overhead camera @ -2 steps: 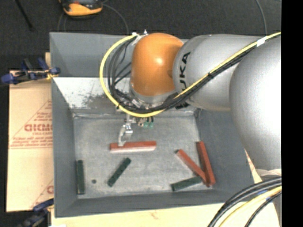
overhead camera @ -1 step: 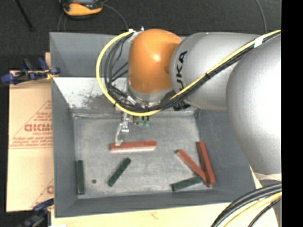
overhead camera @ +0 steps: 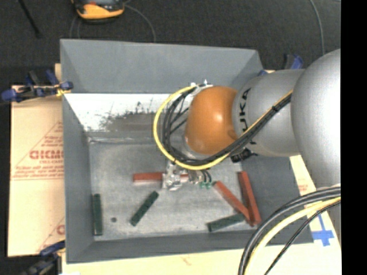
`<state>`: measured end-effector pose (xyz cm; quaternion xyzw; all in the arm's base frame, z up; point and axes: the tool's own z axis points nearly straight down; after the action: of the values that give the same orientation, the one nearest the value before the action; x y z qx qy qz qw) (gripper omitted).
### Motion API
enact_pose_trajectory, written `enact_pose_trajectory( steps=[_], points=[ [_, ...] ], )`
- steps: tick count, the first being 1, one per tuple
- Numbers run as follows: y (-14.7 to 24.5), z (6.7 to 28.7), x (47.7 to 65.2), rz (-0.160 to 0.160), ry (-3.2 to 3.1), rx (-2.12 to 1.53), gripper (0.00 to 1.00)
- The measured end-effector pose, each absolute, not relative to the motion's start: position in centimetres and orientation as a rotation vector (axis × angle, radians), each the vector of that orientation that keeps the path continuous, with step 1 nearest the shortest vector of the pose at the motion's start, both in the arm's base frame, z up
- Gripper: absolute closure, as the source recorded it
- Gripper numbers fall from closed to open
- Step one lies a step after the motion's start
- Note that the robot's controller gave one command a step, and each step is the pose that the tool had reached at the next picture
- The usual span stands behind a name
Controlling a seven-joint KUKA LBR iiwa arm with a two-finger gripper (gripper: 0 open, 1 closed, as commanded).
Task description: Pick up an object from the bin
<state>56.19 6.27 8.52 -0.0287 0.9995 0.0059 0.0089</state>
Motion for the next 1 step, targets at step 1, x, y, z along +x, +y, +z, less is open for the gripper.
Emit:
enact_pose_trajectory(
  steps=[1],
  points=[
    [5.95, 8.06, 55.86, 0.009, 3.132, -0.085, 0.00]
  ],
)
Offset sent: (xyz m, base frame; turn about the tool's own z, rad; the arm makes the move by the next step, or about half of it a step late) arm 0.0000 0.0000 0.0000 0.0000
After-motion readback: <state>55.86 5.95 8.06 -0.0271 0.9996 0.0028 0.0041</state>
